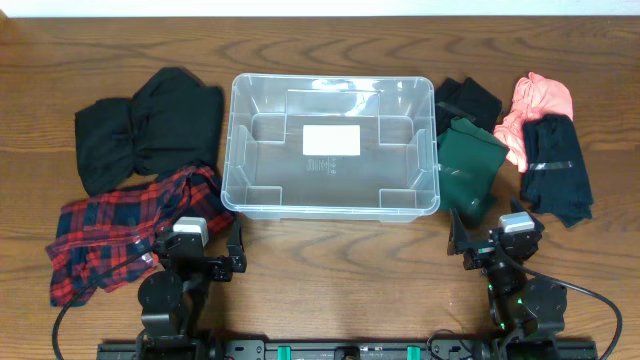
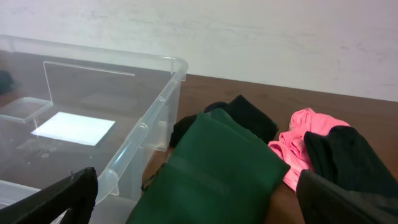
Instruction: Pack container
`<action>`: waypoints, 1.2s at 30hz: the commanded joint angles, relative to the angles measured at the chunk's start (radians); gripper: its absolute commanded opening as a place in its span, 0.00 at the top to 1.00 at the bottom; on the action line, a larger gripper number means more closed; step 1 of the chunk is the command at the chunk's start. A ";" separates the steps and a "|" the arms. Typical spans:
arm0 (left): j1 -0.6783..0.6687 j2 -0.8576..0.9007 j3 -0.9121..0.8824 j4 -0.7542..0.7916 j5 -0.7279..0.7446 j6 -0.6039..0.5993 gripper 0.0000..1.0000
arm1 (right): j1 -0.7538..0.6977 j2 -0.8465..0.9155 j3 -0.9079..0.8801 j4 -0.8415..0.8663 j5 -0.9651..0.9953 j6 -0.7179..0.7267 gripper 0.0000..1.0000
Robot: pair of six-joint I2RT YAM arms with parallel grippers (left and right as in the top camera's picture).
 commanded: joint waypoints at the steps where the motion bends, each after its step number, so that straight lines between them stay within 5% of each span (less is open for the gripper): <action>1: -0.003 0.000 -0.021 -0.002 -0.005 0.009 0.02 | -0.005 -0.005 -0.008 0.003 0.002 0.010 0.01; 36: -0.003 0.000 -0.021 -0.002 -0.005 0.009 0.02 | -0.005 -0.005 -0.009 0.020 -0.005 0.011 0.01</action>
